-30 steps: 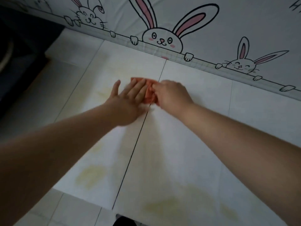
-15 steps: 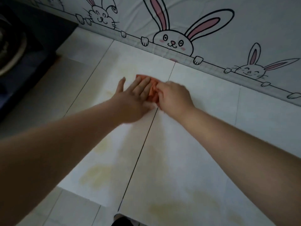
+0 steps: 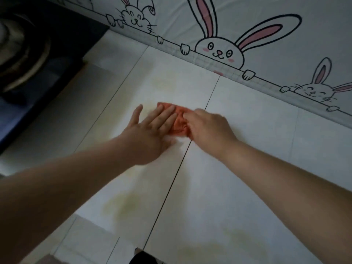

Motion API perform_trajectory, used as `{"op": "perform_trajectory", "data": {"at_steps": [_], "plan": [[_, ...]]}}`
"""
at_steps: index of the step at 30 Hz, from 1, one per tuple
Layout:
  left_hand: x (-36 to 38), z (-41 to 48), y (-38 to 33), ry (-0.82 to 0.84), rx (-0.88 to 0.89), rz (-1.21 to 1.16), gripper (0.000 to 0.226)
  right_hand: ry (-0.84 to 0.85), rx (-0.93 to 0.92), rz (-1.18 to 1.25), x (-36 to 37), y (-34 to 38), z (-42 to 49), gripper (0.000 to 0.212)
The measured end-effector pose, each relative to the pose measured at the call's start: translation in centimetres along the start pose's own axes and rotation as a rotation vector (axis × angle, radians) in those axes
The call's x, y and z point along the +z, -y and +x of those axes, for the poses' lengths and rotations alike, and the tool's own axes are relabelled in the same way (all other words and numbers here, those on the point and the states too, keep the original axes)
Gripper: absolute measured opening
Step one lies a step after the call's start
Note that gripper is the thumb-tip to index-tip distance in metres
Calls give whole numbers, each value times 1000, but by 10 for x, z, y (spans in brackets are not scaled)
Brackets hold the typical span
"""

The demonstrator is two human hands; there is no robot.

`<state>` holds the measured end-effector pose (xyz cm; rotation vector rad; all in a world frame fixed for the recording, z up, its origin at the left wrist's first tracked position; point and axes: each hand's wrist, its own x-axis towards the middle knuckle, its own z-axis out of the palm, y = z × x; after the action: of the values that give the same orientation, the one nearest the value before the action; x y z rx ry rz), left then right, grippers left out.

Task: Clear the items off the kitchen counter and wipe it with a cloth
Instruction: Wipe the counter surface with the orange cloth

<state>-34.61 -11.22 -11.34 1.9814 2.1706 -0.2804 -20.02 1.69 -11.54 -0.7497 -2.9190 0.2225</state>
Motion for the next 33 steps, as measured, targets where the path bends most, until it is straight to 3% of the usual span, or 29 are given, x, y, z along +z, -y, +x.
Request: {"op": "perform_trajectory", "data": {"at_steps": [6, 10, 16, 20, 22, 25, 29, 33], "plan": [[-38, 127, 28, 75, -167, -20, 67, -27, 154, -42, 3, -56, 113, 25], [-50, 156, 35, 128, -193, -40, 66, -62, 273, 82, 8, -62, 147, 29], [-34, 95, 35, 131, -99, -58, 65, -11, 163, 24, 3, -19, 76, 29], [2, -2, 18, -98, 38, -38, 73, -40, 32, 78, 8, 28, 8, 27], [15, -43, 13, -39, -3, -39, 71, -77, -36, 117, 7, 49, -19, 30], [22, -82, 3, -10, 7, -53, 68, -14, -98, 179, 8, 67, -43, 18], [21, -75, 6, 23, -43, -85, 69, 27, -109, 157, 3, 62, -29, 16], [2, -13, 25, 17, -138, -76, 81, 115, 18, 154, 0, 31, 38, 24]]}}
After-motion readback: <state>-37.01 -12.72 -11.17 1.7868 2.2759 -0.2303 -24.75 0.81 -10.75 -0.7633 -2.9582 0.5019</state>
